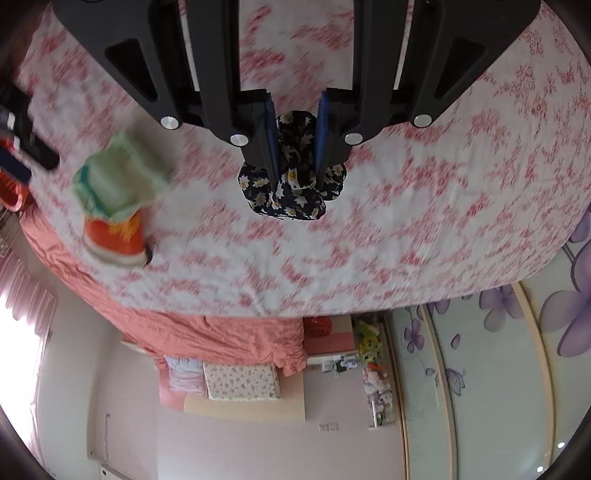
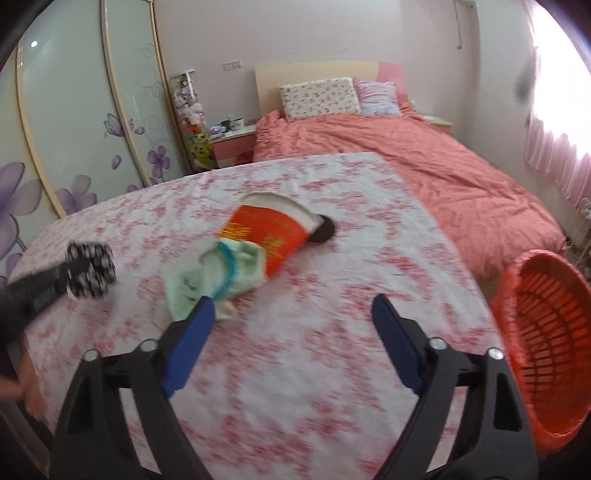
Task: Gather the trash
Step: 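Grasp the black floral cloth with the left tool while the right tool grasps the mint-green sock, then lift the floral cloth with the left tool while the right tool lifts the green sock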
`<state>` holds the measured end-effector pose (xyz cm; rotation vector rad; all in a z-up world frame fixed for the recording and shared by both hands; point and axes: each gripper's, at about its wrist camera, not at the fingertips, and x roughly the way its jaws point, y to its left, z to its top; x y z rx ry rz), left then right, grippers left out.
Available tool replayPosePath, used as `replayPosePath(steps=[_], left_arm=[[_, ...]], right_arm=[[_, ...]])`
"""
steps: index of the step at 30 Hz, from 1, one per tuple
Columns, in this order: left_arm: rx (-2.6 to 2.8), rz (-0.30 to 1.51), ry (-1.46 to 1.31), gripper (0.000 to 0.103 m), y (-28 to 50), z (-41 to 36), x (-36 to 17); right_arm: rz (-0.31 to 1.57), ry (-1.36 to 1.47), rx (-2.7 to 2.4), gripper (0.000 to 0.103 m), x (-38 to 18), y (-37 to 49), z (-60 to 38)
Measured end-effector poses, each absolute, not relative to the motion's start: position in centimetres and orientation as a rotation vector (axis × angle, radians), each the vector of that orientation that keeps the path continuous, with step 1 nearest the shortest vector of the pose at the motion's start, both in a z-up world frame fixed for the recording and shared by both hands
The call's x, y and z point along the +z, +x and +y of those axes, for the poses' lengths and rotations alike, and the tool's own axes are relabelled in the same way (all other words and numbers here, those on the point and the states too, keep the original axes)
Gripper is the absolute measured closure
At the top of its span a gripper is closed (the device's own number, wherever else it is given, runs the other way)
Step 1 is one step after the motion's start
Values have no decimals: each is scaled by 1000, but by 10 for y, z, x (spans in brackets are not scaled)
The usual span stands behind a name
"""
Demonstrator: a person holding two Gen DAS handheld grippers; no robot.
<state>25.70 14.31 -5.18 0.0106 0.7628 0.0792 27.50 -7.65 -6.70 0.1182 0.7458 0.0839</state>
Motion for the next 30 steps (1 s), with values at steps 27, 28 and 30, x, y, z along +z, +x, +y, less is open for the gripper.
replayPosePath(steps=[27, 28, 30], left_arm=[[91, 859, -70, 62, 260, 158, -84], [92, 861, -71, 62, 261, 158, -84], [94, 867, -73, 61, 262, 158, -85]], right_arm=[[815, 117, -144, 96, -79, 287, -119], [822, 125, -153, 92, -82, 288, -125], [820, 162, -125, 76, -84, 287, -130]])
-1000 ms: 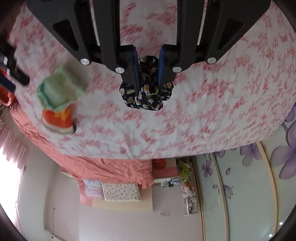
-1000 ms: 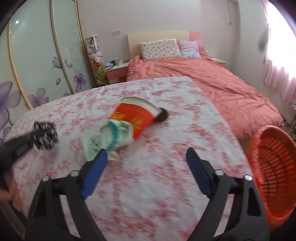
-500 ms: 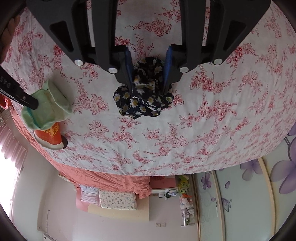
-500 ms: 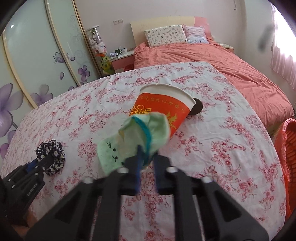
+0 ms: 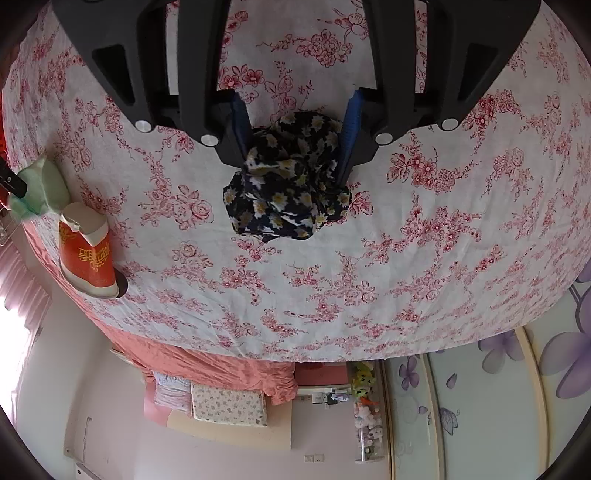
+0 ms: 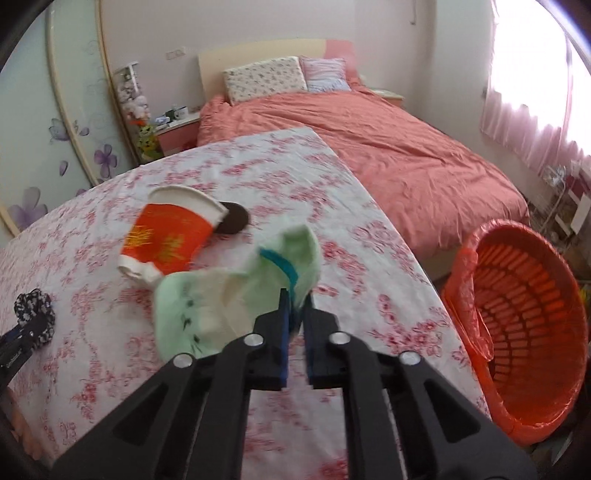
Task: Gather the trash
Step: 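Lift the floral cloth with the left tool while the right tool lifts the green sock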
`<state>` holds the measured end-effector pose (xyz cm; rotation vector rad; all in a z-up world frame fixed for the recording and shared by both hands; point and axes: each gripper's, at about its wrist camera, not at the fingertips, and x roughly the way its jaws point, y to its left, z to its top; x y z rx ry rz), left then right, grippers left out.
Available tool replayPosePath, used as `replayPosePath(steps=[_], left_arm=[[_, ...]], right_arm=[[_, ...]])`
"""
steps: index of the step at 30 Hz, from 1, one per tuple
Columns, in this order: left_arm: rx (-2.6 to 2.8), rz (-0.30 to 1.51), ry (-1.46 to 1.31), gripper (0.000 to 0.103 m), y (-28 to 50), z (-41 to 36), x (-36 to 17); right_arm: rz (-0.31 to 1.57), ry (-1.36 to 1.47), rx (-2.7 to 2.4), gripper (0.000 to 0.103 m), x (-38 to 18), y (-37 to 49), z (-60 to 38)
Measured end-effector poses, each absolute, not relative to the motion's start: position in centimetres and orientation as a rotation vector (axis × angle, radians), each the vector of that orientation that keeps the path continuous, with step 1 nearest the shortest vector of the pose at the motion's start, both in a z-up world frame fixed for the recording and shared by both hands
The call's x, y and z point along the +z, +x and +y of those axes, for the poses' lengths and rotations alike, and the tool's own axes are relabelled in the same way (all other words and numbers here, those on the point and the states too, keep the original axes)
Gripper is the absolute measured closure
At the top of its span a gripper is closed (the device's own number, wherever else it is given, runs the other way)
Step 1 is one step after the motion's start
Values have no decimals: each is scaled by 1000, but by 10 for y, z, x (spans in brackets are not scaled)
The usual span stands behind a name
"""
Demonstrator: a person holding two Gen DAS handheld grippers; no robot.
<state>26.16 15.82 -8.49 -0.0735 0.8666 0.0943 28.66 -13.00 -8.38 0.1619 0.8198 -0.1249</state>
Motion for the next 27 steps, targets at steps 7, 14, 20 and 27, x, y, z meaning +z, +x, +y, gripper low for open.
replayPosePath(steps=[7, 14, 20, 27], left_arm=[[100, 878, -75, 60, 262, 160, -86], [103, 884, -71, 59, 261, 160, -87], [102, 884, -74, 59, 261, 160, -87], [107, 886, -65, 58, 262, 160, -88]], right_arm=[[813, 151, -51, 26, -84, 298, -112], [879, 96, -74, 18, -98, 313, -97], [900, 108, -99, 29, -102, 315, -101], [885, 99, -92, 53, -100, 314, -101]])
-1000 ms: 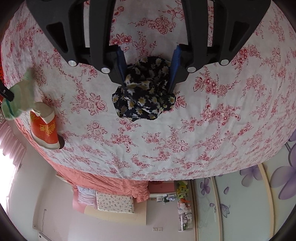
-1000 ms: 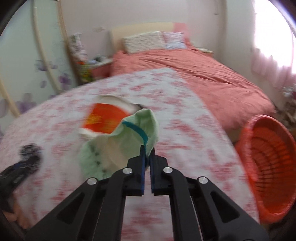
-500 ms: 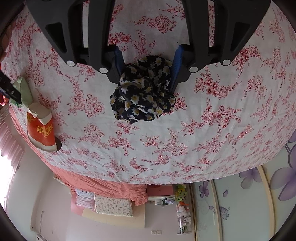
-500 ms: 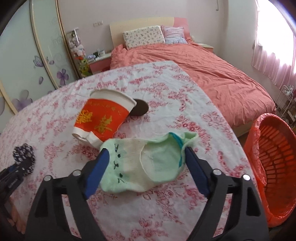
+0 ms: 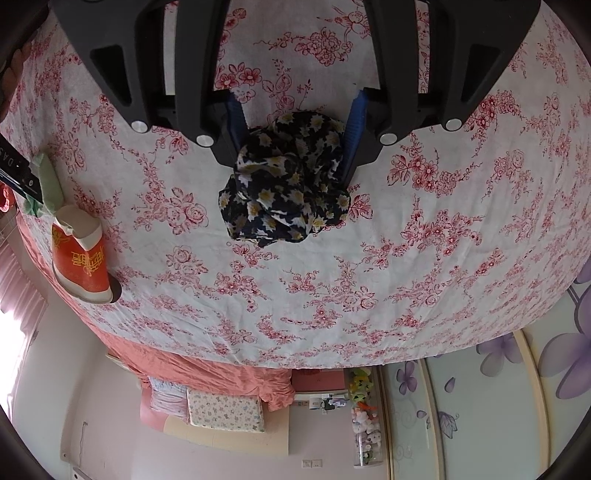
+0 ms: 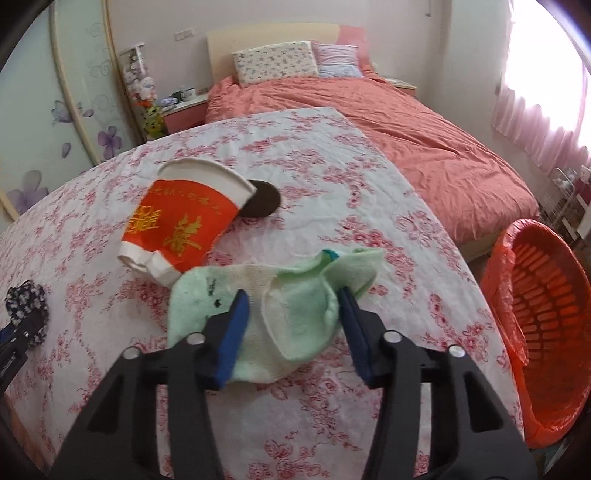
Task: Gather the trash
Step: 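Lift the floral cloth with the left tool while the right tool lifts the green sock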
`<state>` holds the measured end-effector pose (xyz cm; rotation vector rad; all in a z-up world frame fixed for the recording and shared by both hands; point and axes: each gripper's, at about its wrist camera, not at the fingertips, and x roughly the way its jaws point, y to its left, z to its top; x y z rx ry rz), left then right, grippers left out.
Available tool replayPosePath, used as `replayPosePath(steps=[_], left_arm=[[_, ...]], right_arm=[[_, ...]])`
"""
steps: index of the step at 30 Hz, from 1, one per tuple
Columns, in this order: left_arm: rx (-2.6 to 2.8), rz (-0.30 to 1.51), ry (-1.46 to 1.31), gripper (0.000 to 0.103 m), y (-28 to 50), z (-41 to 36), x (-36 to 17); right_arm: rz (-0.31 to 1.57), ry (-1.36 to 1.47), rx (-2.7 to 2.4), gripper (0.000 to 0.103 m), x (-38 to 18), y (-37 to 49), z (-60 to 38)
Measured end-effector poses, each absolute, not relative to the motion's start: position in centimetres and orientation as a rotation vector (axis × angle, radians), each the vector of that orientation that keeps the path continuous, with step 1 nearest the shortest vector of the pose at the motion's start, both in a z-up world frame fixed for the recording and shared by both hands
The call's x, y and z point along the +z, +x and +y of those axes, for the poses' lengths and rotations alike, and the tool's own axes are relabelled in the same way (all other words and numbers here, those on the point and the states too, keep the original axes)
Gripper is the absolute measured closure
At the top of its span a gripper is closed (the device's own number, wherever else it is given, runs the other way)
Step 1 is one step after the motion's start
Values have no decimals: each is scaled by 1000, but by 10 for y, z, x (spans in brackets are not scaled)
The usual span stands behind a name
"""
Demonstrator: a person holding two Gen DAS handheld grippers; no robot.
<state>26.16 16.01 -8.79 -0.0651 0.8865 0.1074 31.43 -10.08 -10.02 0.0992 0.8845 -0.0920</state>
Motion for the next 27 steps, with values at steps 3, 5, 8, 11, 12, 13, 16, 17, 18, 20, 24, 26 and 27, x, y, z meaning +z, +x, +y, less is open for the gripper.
replayPosePath(steps=[3, 5, 8, 11, 12, 13, 16, 17, 18, 20, 24, 26, 27], left_arm=[[108, 887, -63, 58, 261, 160, -88], [108, 887, -63, 58, 261, 160, -88], [108, 887, -64, 58, 261, 161, -88], [108, 887, -64, 58, 261, 161, -88], [108, 887, -64, 58, 261, 160, -88], [108, 887, -63, 58, 261, 160, -88], [109, 887, -63, 58, 261, 160, -88], [109, 887, -63, 57, 261, 159, -88], [108, 887, -63, 57, 261, 160, -88], [109, 887, -63, 57, 261, 159, -88], [109, 887, -64, 57, 261, 159, -88], [108, 887, -64, 57, 262, 159, -88], [107, 887, -65, 57, 262, 159, -88]], right_arm=[[877, 106, -48, 29, -99, 314, -98], [877, 94, -40, 25, -98, 315, -92], [913, 57, -36, 24, -103, 320, -84], [911, 28, -41, 35, -102, 321, -79], [902, 28, -42, 49, -101, 320, -79], [895, 29, -48, 62, -100, 319, -80], [889, 30, -48, 86, -99, 318, -84], [887, 31, -43, 90, -99, 317, -86], [887, 32, -38, 93, -99, 317, -88], [884, 28, -30, 95, -99, 315, -90], [874, 50, -72, 95, -98, 312, -99], [883, 59, -69, 95, -99, 313, -100], [884, 56, -71, 95, -100, 313, -99]])
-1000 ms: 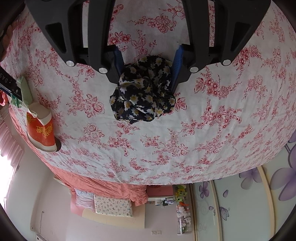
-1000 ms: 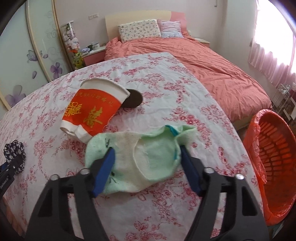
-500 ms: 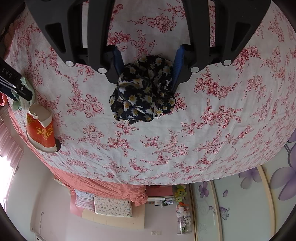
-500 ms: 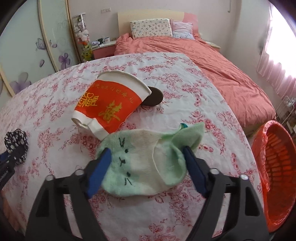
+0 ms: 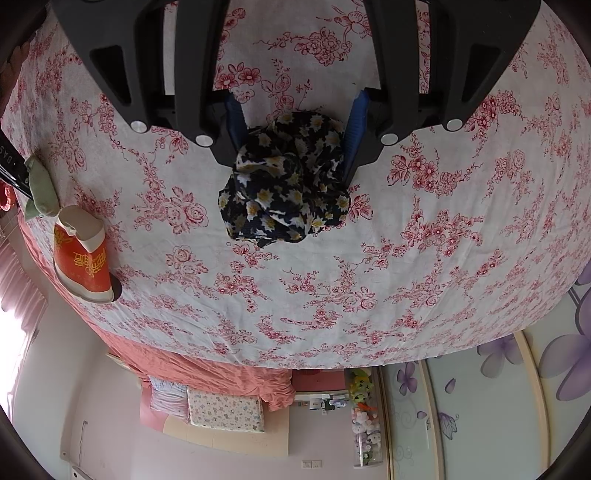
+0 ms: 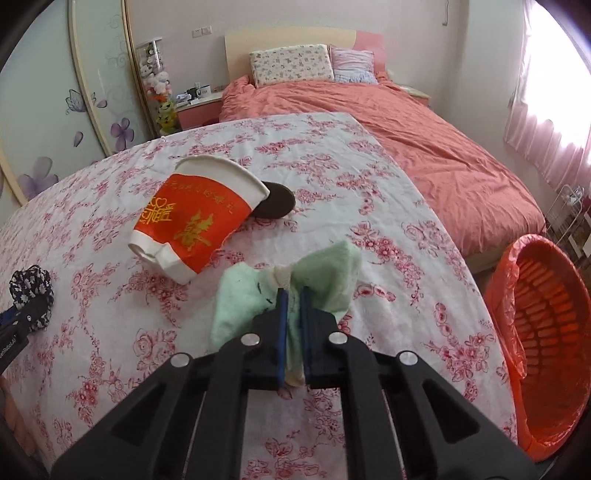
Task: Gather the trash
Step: 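Lift the floral cloth with the left tool while the right tool lifts the green sock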
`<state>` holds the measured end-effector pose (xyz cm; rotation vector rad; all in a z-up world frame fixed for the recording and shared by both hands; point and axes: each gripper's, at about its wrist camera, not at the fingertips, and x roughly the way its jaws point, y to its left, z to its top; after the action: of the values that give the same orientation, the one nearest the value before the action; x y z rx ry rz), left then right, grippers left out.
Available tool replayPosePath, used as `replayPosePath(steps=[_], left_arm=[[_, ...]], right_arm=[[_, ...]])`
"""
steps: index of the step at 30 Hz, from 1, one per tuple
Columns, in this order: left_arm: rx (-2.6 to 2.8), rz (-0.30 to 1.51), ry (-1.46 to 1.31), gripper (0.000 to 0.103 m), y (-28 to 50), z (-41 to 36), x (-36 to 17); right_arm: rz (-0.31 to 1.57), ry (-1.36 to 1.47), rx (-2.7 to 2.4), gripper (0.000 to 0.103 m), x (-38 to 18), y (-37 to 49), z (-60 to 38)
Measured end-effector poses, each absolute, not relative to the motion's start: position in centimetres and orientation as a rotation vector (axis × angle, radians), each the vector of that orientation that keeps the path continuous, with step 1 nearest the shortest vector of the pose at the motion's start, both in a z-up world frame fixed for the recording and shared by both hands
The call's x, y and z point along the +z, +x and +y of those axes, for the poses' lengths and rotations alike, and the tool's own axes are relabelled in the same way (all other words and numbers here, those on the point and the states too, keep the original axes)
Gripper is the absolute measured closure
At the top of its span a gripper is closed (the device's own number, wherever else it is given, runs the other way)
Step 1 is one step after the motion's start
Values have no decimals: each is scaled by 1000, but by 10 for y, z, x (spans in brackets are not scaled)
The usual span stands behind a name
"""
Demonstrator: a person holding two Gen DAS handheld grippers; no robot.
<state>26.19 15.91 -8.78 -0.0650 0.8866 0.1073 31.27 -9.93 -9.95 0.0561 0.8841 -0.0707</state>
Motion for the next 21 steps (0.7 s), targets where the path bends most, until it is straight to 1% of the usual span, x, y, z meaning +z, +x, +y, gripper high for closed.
replayPosePath(steps=[4, 9, 10, 11, 17, 21], left_arm=[[102, 886, -72, 57, 262, 159, -88], [97, 883, -87, 56, 263, 158, -88], [103, 884, -88, 52, 263, 159, -88], [109, 887, -91, 52, 264, 160, -88], [127, 892, -56, 51, 264, 154, -89], [113, 888, -84, 51, 263, 161, -88]], right_arm=[[888, 35, -80, 93, -100, 313, -96], [888, 74, -63, 93, -101, 313, -102], [888, 85, -58, 93, -101, 313, -104], [888, 93, -55, 93, -101, 313, -105], [888, 81, -60, 93, -102, 312, -103], [888, 88, -57, 93, -102, 312, -103]])
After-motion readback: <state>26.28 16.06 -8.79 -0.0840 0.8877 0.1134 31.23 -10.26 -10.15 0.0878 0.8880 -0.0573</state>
